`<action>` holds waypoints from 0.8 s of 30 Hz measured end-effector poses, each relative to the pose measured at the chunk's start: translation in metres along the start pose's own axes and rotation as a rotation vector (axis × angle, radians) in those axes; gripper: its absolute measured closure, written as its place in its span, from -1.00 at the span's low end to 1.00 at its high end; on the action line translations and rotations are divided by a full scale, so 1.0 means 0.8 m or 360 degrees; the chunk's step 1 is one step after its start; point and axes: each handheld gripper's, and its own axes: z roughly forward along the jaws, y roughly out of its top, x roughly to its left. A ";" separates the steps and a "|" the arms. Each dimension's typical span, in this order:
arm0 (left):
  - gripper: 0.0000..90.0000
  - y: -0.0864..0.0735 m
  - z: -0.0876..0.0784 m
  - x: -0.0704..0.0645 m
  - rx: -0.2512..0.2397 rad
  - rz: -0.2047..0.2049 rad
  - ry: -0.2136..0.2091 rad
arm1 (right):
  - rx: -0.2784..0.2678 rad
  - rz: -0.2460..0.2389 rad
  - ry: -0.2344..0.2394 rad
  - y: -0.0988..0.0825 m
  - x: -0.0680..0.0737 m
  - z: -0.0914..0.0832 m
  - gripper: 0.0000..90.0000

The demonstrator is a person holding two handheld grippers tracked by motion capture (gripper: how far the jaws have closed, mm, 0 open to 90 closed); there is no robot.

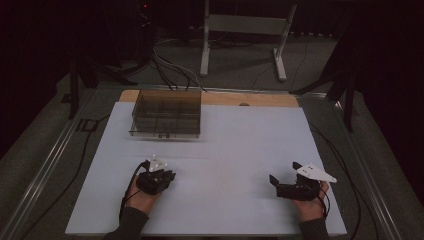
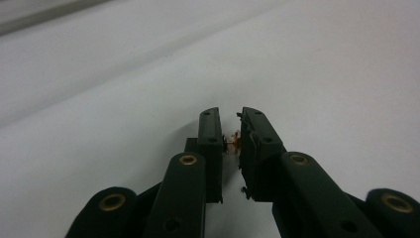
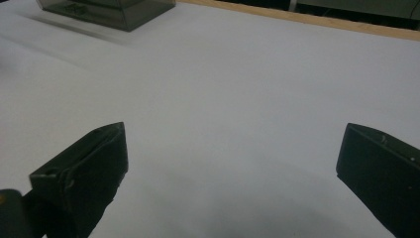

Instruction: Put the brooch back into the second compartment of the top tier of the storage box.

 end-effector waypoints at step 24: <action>0.80 0.020 -0.026 0.005 -0.0105 0.0000 -0.0029 | 0.0001 0.0000 -0.0001 0.000 0.001 0.000 -0.99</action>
